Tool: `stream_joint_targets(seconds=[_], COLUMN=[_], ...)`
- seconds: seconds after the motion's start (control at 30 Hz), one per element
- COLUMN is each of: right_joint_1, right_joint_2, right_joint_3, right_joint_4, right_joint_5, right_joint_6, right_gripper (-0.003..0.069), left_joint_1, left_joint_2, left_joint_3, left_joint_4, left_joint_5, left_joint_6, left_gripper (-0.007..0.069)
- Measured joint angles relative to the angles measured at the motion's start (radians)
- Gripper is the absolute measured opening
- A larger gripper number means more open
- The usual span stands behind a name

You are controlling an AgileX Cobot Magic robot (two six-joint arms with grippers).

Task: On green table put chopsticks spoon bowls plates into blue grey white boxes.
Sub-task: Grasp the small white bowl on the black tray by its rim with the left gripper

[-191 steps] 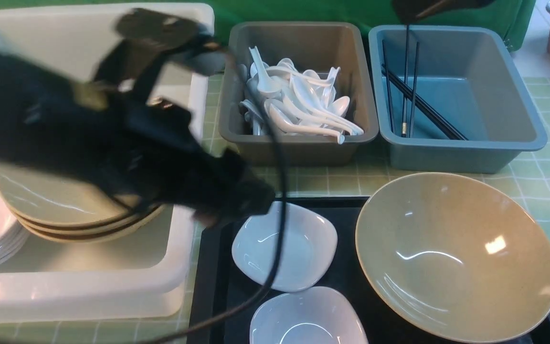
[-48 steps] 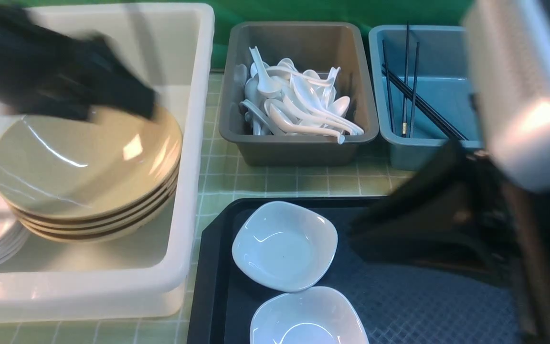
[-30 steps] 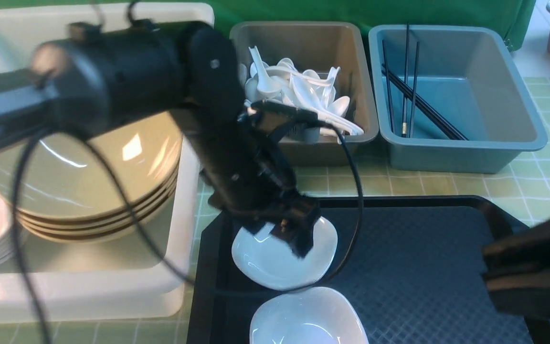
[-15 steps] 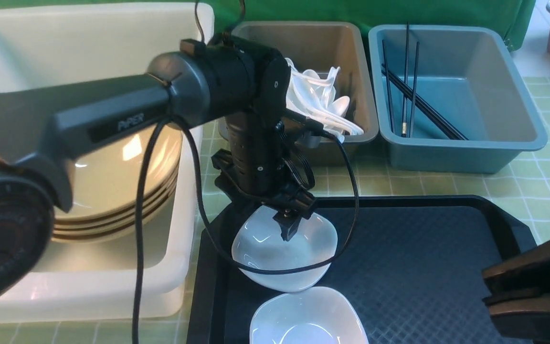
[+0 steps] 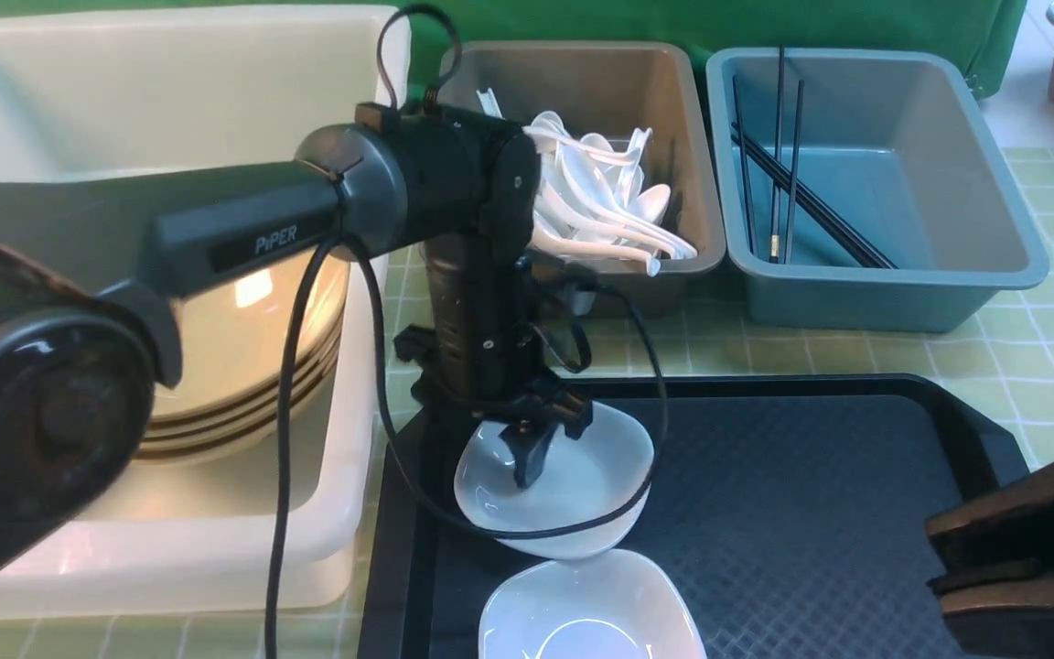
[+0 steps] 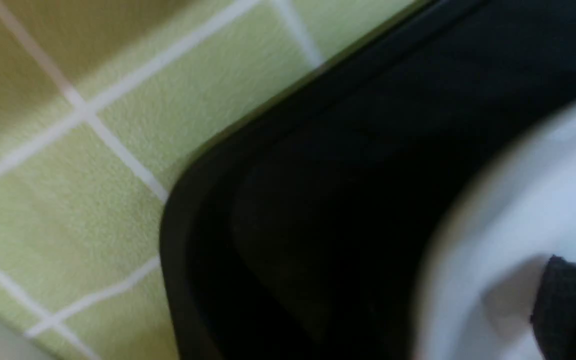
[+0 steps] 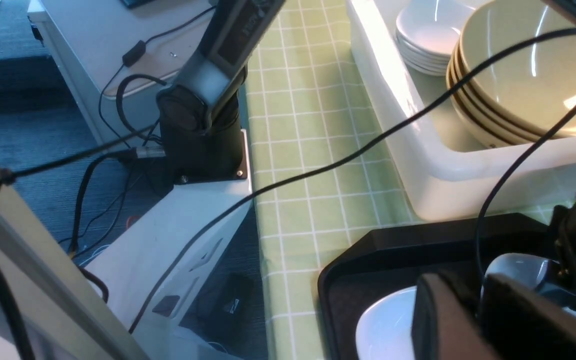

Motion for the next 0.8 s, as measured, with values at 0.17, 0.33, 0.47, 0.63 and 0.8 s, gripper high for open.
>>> stream_joint_targets(seconds=[0.17,0.33,0.47,0.63,0.8], right_joint_1=[0.000,0.000,0.000,0.000,0.000], right_joint_2=[0.000,0.000,0.000,0.000,0.000], right_joint_3=[0.000,0.000,0.000,0.000,0.000], right_joint_4=[-0.001,-0.002,-0.002,-0.002,-0.002], right_joint_5=[0.000,0.000,0.000,-0.001,-0.006], right_joint_6=[0.000,-0.008,-0.018,-0.022,-0.037], right_gripper=[0.0133,0.0139,0.0141,0.0145,0.0148], left_joint_1=[0.047,0.081,0.093,0.100,0.100], left_joint_2=[0.009,0.009,-0.003,-0.043,-0.102], left_joint_3=[-0.002,-0.002,-0.002,-0.009,-0.044], left_joint_4=[-0.150,-0.253,-0.296,-0.291,-0.292], left_joint_5=[0.012,0.027,0.030,0.003,0.003], left_joint_6=[0.080,0.123,0.147,0.159,0.166], left_gripper=[0.0177,0.0031,0.0015,0.0015,0.0015])
